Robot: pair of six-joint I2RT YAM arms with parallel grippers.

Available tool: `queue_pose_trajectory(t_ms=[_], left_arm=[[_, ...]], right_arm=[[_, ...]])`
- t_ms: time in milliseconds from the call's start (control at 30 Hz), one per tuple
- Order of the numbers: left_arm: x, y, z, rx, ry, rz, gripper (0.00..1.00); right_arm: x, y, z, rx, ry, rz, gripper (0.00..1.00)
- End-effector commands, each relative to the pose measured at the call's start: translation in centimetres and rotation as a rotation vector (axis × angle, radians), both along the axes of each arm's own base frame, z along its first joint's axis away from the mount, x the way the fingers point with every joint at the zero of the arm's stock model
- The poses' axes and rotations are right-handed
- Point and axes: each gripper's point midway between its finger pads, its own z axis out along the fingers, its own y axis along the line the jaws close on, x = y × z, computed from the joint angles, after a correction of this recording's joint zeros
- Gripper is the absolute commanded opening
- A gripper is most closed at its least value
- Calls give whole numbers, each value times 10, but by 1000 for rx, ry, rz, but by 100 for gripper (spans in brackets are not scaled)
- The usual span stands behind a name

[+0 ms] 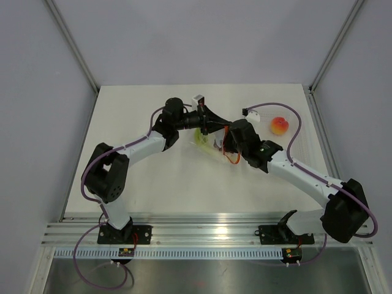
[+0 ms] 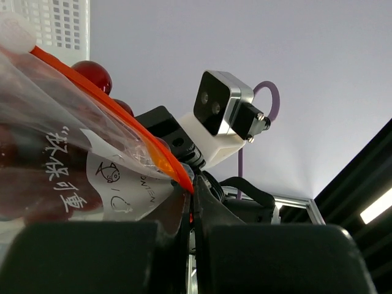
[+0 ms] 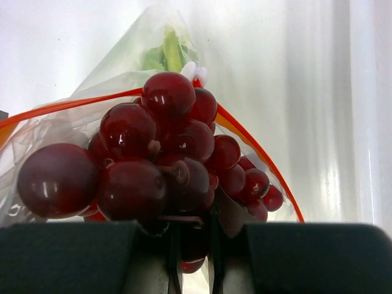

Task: Place the food in the zip-top bag and seal the zipper
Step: Place the fake fruit in the zipper food storage bag.

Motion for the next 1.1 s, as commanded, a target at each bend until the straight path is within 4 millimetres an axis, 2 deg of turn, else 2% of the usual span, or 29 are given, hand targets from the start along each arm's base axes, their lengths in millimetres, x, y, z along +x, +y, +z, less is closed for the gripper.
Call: queue_pose_trajectory(t_ms=[0,100,167,233,300,333,533,933,1067], left_arm=[[-47,4,68,-150,-199,-110,0],[-45,4,69,-159,-200,-106,0],[-42,3,67,-171,-179,-103,0],[-39,4,68,-184,-186,-102,0],[-36,5,68,-185,-185,-96,0],[-34,6,67,-186,-187,-90,0],[-32,5,68,-188,-188,-87,0],[-31,5,71,-192,-190,-86,0],[-32,4,72,-194,-192,-89,0]], right_arm=[[-5,8,-9,-24,45,53,17],[-13,6,-6,7,37,58,27],[-18,3,-1,18,26,70,39],[-26,-1,14,30,0,88,49],[-35,-11,28,27,-21,87,51],[-46,-25,46,35,-55,77,55],[-60,-43,69,47,-105,61,60],[-67,-56,77,41,-126,29,66],[-68,-69,76,20,-136,-21,68]])
